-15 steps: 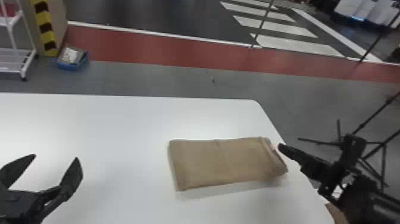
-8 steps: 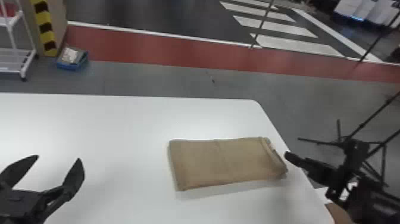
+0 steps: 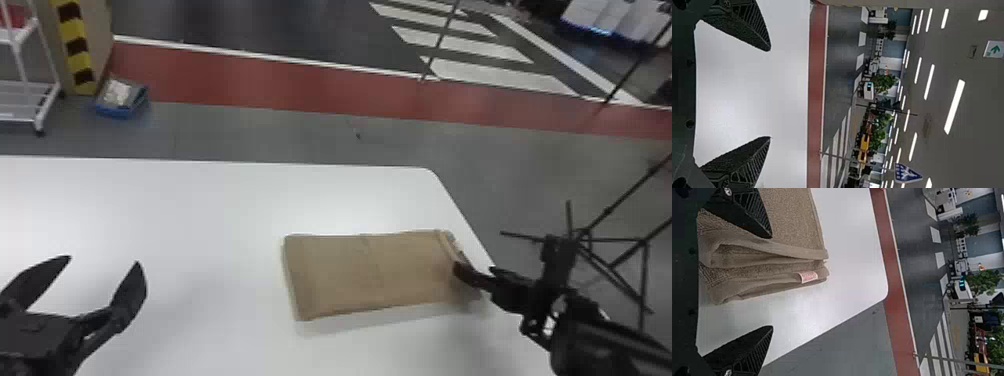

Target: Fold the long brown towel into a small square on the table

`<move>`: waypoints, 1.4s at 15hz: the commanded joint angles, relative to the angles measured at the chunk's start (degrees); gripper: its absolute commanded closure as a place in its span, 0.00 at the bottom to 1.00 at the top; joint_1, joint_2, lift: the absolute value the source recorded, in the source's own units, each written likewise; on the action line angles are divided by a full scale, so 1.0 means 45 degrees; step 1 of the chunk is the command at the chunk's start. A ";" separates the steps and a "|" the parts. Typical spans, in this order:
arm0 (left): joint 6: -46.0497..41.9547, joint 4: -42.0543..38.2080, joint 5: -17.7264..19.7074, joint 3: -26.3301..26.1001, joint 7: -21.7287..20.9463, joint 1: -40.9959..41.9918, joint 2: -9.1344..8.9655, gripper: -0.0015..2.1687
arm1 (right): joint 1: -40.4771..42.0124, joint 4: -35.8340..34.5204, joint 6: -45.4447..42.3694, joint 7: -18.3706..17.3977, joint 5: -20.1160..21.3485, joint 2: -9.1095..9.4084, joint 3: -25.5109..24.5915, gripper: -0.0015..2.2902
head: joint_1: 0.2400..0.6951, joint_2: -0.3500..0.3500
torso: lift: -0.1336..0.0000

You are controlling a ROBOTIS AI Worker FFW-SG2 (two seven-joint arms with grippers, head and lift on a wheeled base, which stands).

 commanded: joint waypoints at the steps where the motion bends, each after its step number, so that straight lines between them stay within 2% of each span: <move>1: 0.0029 0.0023 0.0001 -0.0055 -0.0026 -0.0033 0.0009 0.03 | -0.0119 0.0726 -0.1102 0.0074 0.0097 -0.0004 0.0336 0.03 | 1.00 0.00 | 0.17; 3: 0.0029 0.0043 0.0001 -0.0074 -0.0026 -0.0033 0.0029 0.03 | -0.0139 0.1077 -0.1610 0.0113 0.0155 -0.0043 0.0415 0.10 | 1.00 0.00 | 0.17; 5: 0.0029 0.0043 0.0040 -0.0055 -0.0026 -0.0052 0.0068 0.03 | -0.0158 0.1311 -0.1805 0.0289 0.0273 -0.0023 0.0415 0.23 | 1.00 0.00 | 0.17; 6: -0.0010 0.0062 0.0040 -0.0055 -0.0026 -0.0052 0.0087 0.03 | -0.0158 0.1429 -0.1883 0.0289 0.0312 -0.0023 0.0415 0.27 | 1.00 0.00 | 0.17; 7: -0.0010 0.0101 0.0059 -0.0055 -0.0046 -0.0052 0.0107 0.03 | -0.0139 0.1565 -0.2000 0.0347 0.0390 -0.0023 0.0415 0.36 | 1.00 0.00 | 0.17; 10: -0.0010 0.0121 0.0059 -0.0074 -0.0046 -0.0072 0.0107 0.03 | -0.0139 0.1683 -0.2118 0.0445 0.0331 -0.0004 0.0356 0.75 | 1.00 0.00 | 0.17; 11: -0.0010 0.0121 0.0059 -0.0074 -0.0046 -0.0072 0.0107 0.03 | -0.0099 0.1585 -0.2118 0.0464 0.0155 -0.0004 0.0278 0.80 | 1.00 0.00 | 0.17; 12: 0.0029 0.0121 0.0059 -0.0074 -0.0046 -0.0072 0.0107 0.03 | -0.0041 0.1448 -0.2079 0.0562 -0.0060 0.0035 0.0161 0.84 | 1.00 0.00 | 0.17; 14: -0.0010 0.0101 0.0059 -0.0055 -0.0046 -0.0052 0.0107 0.03 | 0.0252 0.0354 -0.1610 0.0601 -0.0899 0.0289 -0.0269 0.85 | 1.00 0.00 | 0.17; 17: 0.0029 0.0082 0.0040 -0.0055 -0.0046 -0.0033 0.0087 0.03 | 0.0740 -0.2692 0.0148 0.0601 -0.2188 0.0973 -0.0874 0.85 | 1.00 0.00 | 0.17; 19: 0.0029 0.0062 0.0020 -0.0055 -0.0046 -0.0013 0.0068 0.03 | 0.1151 -0.4743 0.1242 0.0601 -0.2696 0.1559 -0.0796 0.85 | 1.00 0.00 | 0.17; 21: -0.0010 0.0004 0.0020 -0.0055 -0.0046 0.0045 0.0068 0.03 | 0.1736 -0.6325 0.1789 0.0562 -0.2579 0.2105 0.0122 0.85 | 1.00 0.00 | 0.17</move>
